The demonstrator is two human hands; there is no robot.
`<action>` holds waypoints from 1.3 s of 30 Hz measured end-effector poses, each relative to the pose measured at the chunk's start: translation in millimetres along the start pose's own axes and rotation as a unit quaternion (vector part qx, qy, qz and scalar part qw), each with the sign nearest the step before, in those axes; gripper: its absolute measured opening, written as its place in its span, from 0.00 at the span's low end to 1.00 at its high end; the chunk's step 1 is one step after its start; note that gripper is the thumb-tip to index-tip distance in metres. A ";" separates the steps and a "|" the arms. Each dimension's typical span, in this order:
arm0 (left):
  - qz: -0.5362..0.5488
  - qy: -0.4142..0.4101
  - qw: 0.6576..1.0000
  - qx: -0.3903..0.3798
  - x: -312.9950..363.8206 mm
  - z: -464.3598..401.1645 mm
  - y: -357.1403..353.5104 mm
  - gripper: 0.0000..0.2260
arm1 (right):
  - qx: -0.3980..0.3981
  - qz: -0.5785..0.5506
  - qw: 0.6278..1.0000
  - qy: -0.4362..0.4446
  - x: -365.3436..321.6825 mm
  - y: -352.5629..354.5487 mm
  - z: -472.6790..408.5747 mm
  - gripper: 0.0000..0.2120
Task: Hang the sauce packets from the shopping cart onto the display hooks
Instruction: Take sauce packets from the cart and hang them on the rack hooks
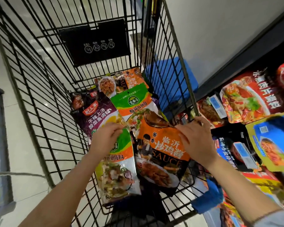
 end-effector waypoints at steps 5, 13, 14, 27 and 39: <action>-0.039 -0.032 0.999 -0.008 7.1 -87.0 18.4 0.07 | 0.004 0.015 1.000 -0.009 1.1 -1.9 0.0 0.08; -0.101 -0.015 0.994 -0.043 -9.7 -182.2 -25.3 0.16 | 0.007 0.008 1.000 -0.029 4.7 -4.6 -1.2 0.12; -0.113 0.014 0.992 -0.060 -24.7 -184.5 -30.5 0.20 | -0.005 0.008 0.999 -0.035 5.0 -6.5 -1.4 0.13; -0.142 0.123 0.978 -0.092 -117.0 -196.6 -34.9 0.23 | -0.076 0.058 0.993 -0.067 -0.5 -10.7 -0.8 0.15; -0.164 0.055 0.980 -0.095 -81.2 -181.0 -49.2 0.20 | -0.063 0.064 0.994 -0.061 -1.1 -8.7 -1.4 0.14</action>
Point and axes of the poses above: each hand's wrist, its own z-axis away from the middle knuckle, its own y-axis out of the back of the hand, x = y × z, the point moved 7 cm from there along -z, towards the middle knuckle, and after that the axes turned 3 degrees about -y, right-handed, at the moved point
